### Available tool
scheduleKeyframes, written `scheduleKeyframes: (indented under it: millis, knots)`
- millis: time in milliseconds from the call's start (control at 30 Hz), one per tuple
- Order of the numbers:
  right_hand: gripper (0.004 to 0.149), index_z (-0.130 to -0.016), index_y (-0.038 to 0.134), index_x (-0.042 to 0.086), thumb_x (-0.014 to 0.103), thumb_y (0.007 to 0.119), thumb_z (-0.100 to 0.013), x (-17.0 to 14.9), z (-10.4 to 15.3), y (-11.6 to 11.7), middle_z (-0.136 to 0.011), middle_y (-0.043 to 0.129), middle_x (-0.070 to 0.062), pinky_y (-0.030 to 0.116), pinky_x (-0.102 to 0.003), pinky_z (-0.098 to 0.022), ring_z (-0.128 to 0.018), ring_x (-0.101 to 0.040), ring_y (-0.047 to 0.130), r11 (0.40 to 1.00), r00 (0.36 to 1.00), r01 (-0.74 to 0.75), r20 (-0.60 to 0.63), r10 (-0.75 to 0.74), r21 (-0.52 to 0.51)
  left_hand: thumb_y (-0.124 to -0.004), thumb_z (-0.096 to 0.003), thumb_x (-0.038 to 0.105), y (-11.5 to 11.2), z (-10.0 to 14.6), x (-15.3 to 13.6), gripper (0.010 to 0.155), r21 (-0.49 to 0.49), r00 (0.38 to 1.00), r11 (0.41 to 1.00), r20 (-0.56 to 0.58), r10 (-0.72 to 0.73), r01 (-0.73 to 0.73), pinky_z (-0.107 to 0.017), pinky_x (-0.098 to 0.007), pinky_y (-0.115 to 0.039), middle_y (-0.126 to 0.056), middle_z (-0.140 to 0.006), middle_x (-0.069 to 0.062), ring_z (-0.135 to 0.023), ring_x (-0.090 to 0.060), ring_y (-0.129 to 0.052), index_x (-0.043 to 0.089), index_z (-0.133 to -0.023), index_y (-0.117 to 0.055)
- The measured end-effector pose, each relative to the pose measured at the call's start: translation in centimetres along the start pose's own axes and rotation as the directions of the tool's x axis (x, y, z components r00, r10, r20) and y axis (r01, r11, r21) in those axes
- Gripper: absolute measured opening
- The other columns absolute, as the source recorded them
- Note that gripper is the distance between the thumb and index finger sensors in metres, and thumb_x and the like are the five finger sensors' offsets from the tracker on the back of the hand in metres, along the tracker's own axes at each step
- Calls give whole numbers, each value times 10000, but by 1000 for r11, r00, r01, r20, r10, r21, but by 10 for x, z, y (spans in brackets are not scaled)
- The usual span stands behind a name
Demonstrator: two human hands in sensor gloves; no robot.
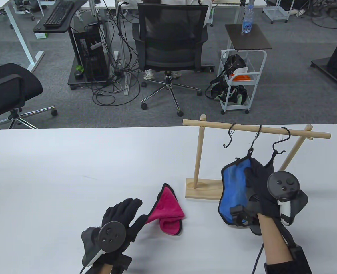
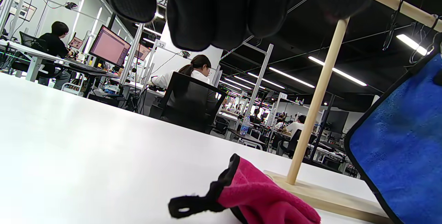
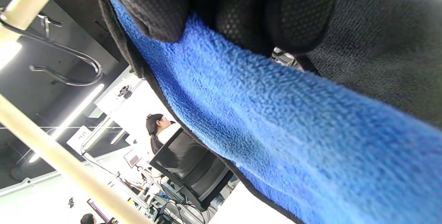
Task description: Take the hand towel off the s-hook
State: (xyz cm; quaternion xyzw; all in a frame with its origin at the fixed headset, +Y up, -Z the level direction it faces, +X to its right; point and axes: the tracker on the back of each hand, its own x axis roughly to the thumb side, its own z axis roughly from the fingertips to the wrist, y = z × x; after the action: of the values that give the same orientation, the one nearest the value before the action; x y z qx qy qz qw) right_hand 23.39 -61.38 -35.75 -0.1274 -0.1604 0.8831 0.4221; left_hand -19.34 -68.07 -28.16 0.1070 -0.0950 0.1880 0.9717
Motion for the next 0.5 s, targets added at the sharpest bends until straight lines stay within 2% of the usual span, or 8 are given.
scheduleKeyframes:
  millis: [500]
  knots:
    - [385,-1032,705,189,247,738,-653,-9,33,18,-898,859,-167,758,-468,-577,-671,-308,936,990,994,-86,78,78,109,-636,-580,613,0,0,0,618,0,1000,1000,0,0,0,-783,-627,-592,-734,-1143,-86,-1033,-366,-783,294,-1109,-643]
